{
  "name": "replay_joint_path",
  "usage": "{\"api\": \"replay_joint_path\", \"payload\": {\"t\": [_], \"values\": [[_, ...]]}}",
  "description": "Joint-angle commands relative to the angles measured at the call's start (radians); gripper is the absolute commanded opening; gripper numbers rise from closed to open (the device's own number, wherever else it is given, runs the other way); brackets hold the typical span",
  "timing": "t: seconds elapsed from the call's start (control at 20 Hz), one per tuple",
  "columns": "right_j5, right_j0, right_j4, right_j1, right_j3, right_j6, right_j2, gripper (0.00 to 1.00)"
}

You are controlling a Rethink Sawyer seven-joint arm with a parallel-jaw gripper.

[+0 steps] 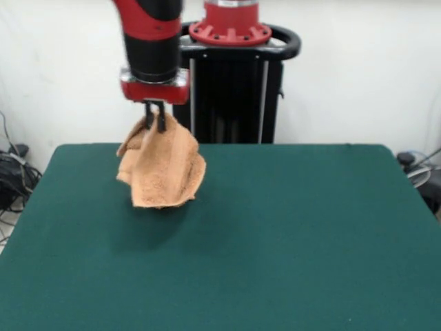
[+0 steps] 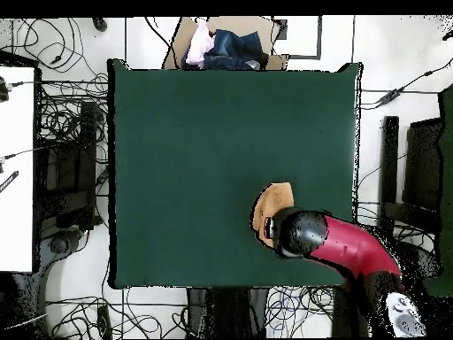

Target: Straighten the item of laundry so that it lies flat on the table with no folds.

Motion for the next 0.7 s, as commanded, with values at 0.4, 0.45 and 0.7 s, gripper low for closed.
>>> {"api": "replay_joint_path", "payload": {"t": [0.4, 0.45, 0.7], "values": [[-0.188, 0.246, 0.176, 0.103, -0.09, 0.561, -0.147, 0.0], [-0.197, 0.264, 0.184, 0.112, -0.098, 0.584, -0.16, 0.0], [-0.264, 0.327, 0.229, 0.145, -0.098, 0.672, -0.192, 0.0]]}}
